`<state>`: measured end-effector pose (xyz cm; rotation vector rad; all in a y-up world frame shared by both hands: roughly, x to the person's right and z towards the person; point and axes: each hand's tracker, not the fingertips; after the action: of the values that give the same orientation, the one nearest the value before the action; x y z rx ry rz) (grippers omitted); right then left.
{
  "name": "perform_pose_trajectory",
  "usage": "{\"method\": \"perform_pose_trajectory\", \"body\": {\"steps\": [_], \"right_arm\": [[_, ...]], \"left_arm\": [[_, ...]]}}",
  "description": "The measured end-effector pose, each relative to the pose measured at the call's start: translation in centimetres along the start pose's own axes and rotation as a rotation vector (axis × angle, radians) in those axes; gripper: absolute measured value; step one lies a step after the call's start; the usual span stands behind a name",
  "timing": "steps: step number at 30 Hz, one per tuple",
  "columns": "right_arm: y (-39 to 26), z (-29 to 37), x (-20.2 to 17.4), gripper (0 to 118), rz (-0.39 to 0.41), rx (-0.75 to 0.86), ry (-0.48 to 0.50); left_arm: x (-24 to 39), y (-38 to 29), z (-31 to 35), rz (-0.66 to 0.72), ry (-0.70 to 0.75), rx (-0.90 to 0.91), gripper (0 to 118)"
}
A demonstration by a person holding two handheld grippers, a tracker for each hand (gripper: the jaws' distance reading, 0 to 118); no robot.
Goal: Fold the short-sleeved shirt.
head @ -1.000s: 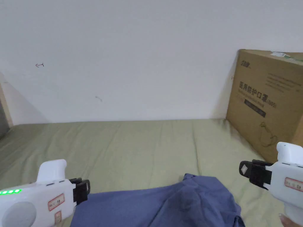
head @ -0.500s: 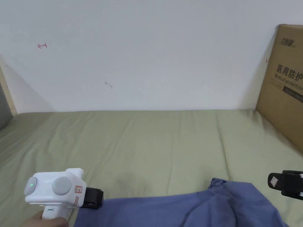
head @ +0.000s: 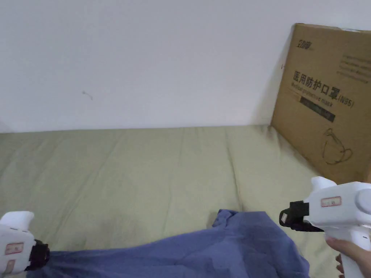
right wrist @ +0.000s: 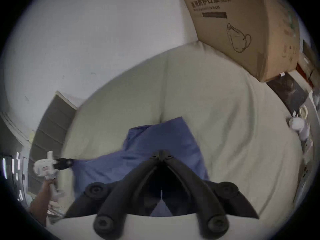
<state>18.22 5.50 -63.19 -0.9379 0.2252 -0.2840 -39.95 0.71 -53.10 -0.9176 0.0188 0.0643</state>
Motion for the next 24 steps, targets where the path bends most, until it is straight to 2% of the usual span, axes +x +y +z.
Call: {"method": "perform_pose_trajectory", "body": {"steps": [1,2,3,4,7,9,10,11,12,13,14,15,16,17,20,22,24], "right_arm": [[0.7,-1.1,-0.3,23,0.043,-0.015,-0.008],[1.8,-3.0,0.2,79,0.080,-0.024,-0.013],[2.6,-4.6,0.0,109,0.100,-0.064,-0.036],[3.0,-6.0,-0.2,116,0.100,-0.099,-0.049],[4.4,-9.6,-0.8,116,0.097,-0.104,-0.084],[4.8,-12.0,-0.8,112,0.097,-0.171,-0.122],[4.6,-12.7,-0.6,105,0.101,-0.220,-0.165],[4.3,-13.5,-0.3,91,0.101,-0.261,-0.221],[3.9,-14.0,0.1,85,0.087,-0.305,-0.260],[3.6,-13.8,0.2,85,0.076,-0.316,-0.253],[3.4,-12.8,0.0,75,0.126,-0.255,-0.264],[3.4,-11.7,-0.4,65,0.146,-0.211,-0.197],[3.3,-11.1,-0.5,36,0.135,-0.218,-0.122],[3.0,-10.5,-0.7,2,0.129,-0.234,-0.072],[1.5,-5.2,-2.0,2,0.173,-0.086,-0.081],[0.6,-1.0,-2.1,2,0.146,0.014,-0.047],[0.3,4.1,-2.6,2,0.169,0.106,-0.043]], "left_arm": [[-0.1,0.0,1.4,-0.015,0.007,0.024,2],[-0.1,-0.2,2.3,-0.026,0.011,0.034,2],[-0.2,-0.4,2.9,-0.027,0.004,0.039,2],[-0.3,-0.6,3.4,-0.023,-0.007,0.023,2],[-1.2,-0.7,4.3,-0.025,-0.004,0.030,2],[-1.7,-0.7,4.2,-0.013,-0.018,0.012,2],[-1.7,-0.7,4.1,-0.008,-0.017,0.003,2],[-1.7,-0.8,4.0,-0.003,-0.019,-0.005,2],[-1.8,-0.9,3.7,0.010,-0.030,-0.022,2],[-1.9,-0.9,3.4,0.011,-0.030,-0.027,2],[-1.8,-0.9,3.4,0.005,-0.026,-0.030,2],[-1.6,-1.0,3.4,0.004,-0.024,-0.032,2],[-1.5,-1.0,3.4,0.007,-0.031,-0.036,2],[-1.2,-1.1,3.5,0.006,-0.033,-0.034,2],[-0.6,-1.2,5.1,0.015,-0.022,-0.001,2],[-0.2,-1.1,7.5,0.035,-0.028,0.070,2],[0.0,-0.6,10.9,0.050,-0.036,0.146,2]]}}
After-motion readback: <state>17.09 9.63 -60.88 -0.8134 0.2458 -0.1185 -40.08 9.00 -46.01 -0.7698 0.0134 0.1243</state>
